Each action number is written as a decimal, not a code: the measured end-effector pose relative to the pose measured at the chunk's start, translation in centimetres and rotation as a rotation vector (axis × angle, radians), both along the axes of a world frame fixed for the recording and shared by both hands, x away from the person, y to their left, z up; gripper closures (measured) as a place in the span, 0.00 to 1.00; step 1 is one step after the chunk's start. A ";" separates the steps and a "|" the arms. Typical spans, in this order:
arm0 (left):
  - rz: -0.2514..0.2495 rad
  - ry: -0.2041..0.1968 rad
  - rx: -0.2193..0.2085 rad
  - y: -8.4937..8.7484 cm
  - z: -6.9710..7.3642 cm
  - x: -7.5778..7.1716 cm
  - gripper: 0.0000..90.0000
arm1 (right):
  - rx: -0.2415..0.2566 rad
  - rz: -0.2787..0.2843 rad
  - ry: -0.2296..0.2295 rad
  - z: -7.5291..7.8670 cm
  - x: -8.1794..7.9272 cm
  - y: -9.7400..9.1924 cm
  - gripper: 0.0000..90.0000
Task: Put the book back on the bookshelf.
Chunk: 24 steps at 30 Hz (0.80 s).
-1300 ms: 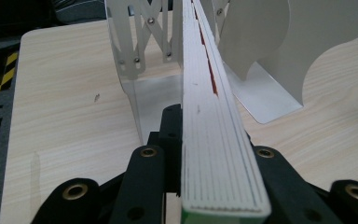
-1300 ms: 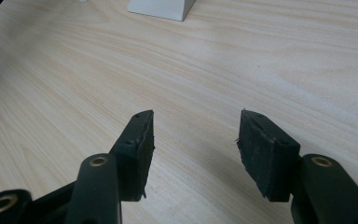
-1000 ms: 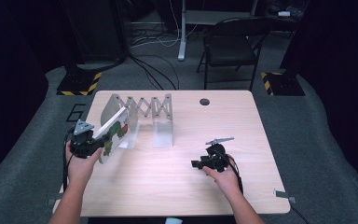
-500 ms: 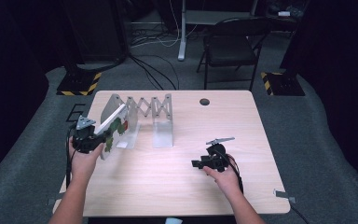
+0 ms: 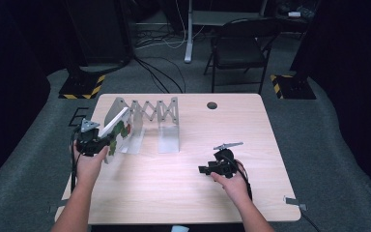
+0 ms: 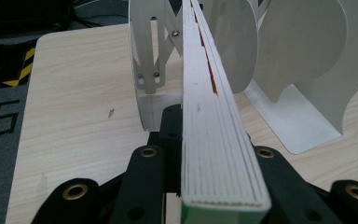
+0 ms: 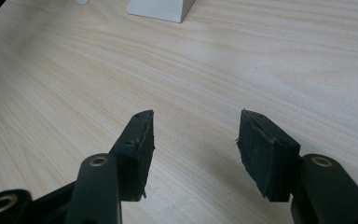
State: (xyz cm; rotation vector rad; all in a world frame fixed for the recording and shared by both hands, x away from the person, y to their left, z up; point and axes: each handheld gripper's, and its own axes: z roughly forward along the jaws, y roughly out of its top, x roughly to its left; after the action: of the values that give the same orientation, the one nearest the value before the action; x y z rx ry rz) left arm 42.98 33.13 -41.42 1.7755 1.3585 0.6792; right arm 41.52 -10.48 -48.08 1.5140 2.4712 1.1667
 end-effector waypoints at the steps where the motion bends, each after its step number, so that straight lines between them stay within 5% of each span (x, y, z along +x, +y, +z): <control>1: 0.000 0.006 0.000 0.0 0.0 0.0 0.84 | 0.001 -0.002 0.003 0.0 0.0 0.0 0.51; 24: 0.031 -0.010 0.032 -0.5 -0.9 1.0 0.84 | -0.002 0.004 0.000 -0.1 0.0 0.0 0.51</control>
State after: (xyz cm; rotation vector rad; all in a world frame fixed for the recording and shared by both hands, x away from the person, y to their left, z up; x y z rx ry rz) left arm 44.00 32.68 -42.33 1.7767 1.3784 0.7294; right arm 41.54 -10.47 -48.16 1.5102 2.4754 1.1645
